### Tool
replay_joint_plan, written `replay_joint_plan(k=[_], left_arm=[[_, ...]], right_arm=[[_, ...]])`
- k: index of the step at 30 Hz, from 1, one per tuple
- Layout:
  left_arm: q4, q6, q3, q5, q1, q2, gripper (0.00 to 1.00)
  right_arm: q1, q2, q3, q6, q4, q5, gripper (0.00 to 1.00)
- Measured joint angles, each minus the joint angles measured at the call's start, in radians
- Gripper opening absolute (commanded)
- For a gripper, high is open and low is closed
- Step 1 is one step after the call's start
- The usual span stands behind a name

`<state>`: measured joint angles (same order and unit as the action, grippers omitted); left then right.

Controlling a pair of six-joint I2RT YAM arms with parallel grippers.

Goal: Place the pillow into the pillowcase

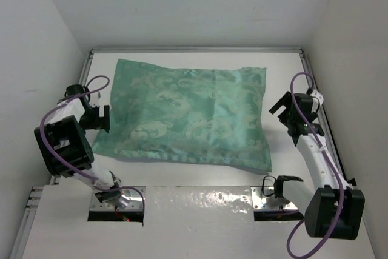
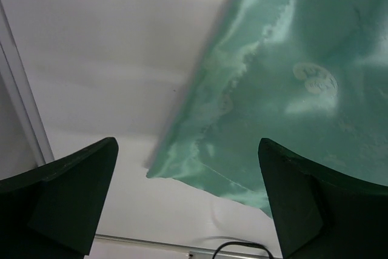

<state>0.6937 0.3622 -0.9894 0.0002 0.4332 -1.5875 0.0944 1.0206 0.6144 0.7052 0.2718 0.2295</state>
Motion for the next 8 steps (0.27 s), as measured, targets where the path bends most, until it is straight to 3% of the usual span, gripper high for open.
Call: replay_joint_plan(k=[8], left_arm=[[-0.066, -0.032, 0.061, 0.047, 0.0, 0.068, 1.0]], right_arm=[[0.0, -0.064, -0.151, 0.093, -0.019, 0.052, 0.99]])
